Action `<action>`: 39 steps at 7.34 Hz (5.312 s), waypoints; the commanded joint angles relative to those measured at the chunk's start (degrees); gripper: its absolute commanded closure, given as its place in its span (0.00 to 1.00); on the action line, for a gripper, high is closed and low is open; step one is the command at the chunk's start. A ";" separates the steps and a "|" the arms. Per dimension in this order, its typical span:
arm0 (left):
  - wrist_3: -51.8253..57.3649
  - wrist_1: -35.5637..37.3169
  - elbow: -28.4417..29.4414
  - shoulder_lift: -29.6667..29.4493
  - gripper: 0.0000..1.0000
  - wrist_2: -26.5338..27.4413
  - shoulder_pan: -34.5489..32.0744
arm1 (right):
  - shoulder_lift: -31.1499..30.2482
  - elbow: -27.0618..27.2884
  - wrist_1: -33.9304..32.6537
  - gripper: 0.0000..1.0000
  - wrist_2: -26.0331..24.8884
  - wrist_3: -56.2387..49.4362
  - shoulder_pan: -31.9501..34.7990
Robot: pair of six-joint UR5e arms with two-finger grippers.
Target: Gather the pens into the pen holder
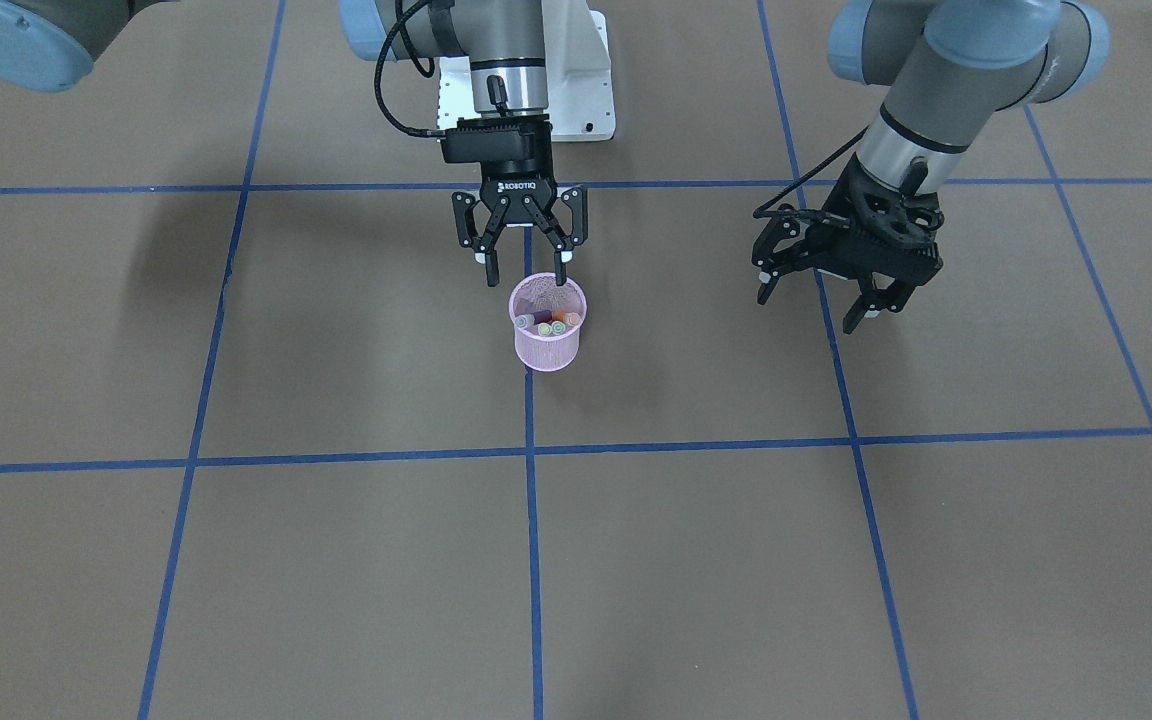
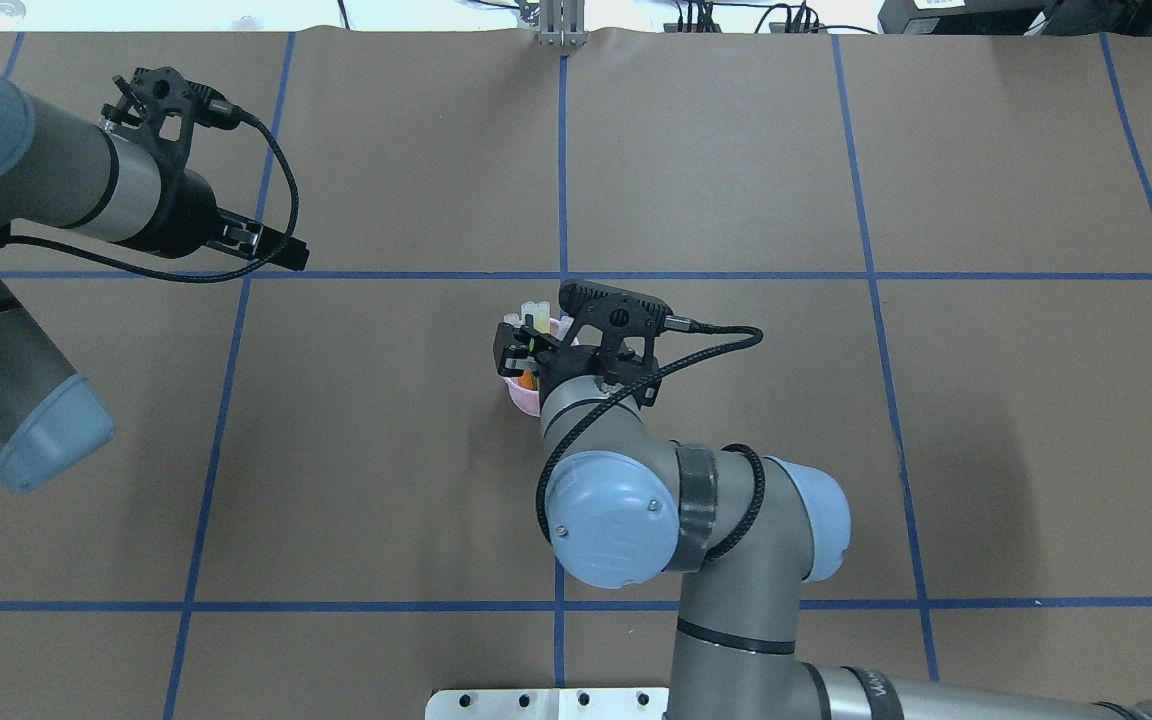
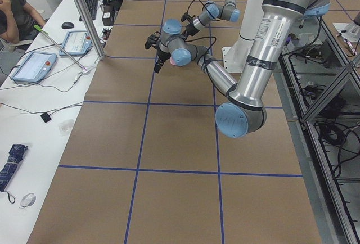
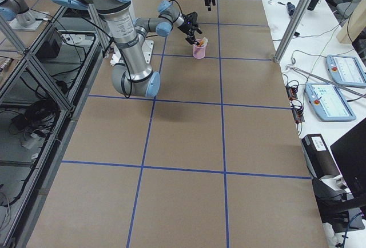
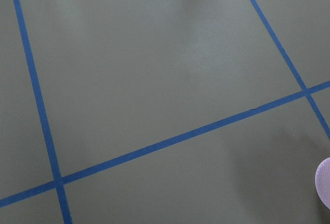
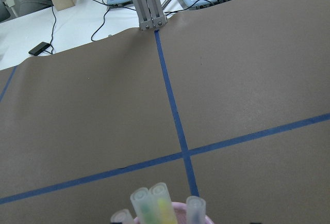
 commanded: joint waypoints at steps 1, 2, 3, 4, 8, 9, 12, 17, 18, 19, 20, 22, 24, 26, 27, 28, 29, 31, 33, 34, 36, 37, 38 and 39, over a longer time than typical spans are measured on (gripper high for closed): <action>10.44 0.14 -0.09 5.43 0.02 -0.91 -4.77 | -10.85 8.68 1.92 0.00 8.57 -5.30 4.76; 15.63 0.23 0.09 8.33 0.02 -5.44 -8.89 | -17.17 9.84 8.29 0.00 13.14 -7.42 7.75; 21.77 0.31 0.61 11.14 0.01 -9.40 -13.80 | -23.24 9.86 16.01 0.00 18.15 -11.35 11.78; 25.92 0.32 0.70 13.87 0.01 -12.22 -18.12 | -29.82 9.59 22.79 0.00 23.85 -16.44 17.21; 28.25 0.05 9.57 16.95 0.01 -25.07 -30.88 | -36.83 -6.79 32.35 0.00 66.61 -48.30 54.36; 28.68 -0.56 11.23 18.36 0.01 -24.65 -31.43 | -36.74 -12.85 32.09 0.00 74.11 -57.97 62.02; 33.58 0.22 16.42 18.38 0.01 -24.03 -35.11 | -35.96 -23.79 27.90 0.00 76.47 -76.38 69.13; 33.61 17.24 17.75 14.09 0.01 -20.95 -35.74 | -23.32 -22.85 -9.97 0.00 76.38 -93.83 69.56; 33.70 17.97 17.67 14.33 0.01 -23.39 -35.74 | -24.17 -21.71 -10.62 0.00 76.38 -93.84 69.74; 32.91 18.24 17.06 15.03 0.00 -26.81 -36.09 | -25.74 -19.00 -11.07 0.00 76.29 -93.84 69.83; 33.52 17.55 17.14 17.04 0.00 -29.80 -36.44 | -27.58 -16.10 -11.42 0.00 75.77 -93.23 69.74; 33.52 16.41 16.26 17.24 0.00 -29.74 -37.31 | -30.84 -13.44 -10.90 0.00 75.50 -93.04 69.65; 33.52 16.31 16.35 16.62 0.00 -29.65 -37.50 | -30.60 -13.70 -10.54 0.00 75.42 -92.87 69.39; 33.52 16.31 15.82 15.92 0.00 -26.33 -37.58 | -30.06 -13.52 -10.45 0.00 75.41 -90.85 69.39; 33.52 16.31 15.99 15.74 0.00 -26.31 -37.76 | -30.06 -13.52 -10.45 0.00 75.41 -90.85 69.30; 33.61 16.40 15.91 15.74 0.00 -26.31 -38.63 | -30.06 -13.70 -10.45 0.00 75.41 -90.85 69.39; 33.52 16.49 16.17 15.83 0.00 -26.23 -39.86 | -30.06 -13.87 -10.45 0.00 75.41 -90.85 69.39; 33.09 16.58 16.61 16.09 0.00 -25.08 -39.87 | -30.15 -13.79 -10.45 0.00 75.41 -90.85 69.30; 32.99 16.49 16.61 16.09 0.00 -24.30 -39.87 | -30.15 -13.79 -10.45 0.00 75.41 -90.85 69.30; 32.91 16.49 16.52 16.09 0.00 -23.60 -39.87 | -30.24 -13.79 -10.45 0.00 75.41 -90.85 69.39; 32.99 16.49 16.70 16.27 0.00 -23.41 -39.87 | -30.33 -13.70 -10.37 0.00 74.89 -90.85 69.39; 32.99 16.49 16.61 16.27 0.00 -23.41 -39.87 | -30.41 -13.44 -10.37 0.00 74.89 -90.85 69.39; 33.17 16.40 16.44 16.53 0.00 -23.41 -39.87 | -30.50 -13.44 -10.37 0.00 74.89 -90.85 69.39; 33.26 16.40 16.61 16.36 0.00 -21.67 -39.87 | -30.50 -13.52 -9.76 0.00 74.89 -90.85 69.39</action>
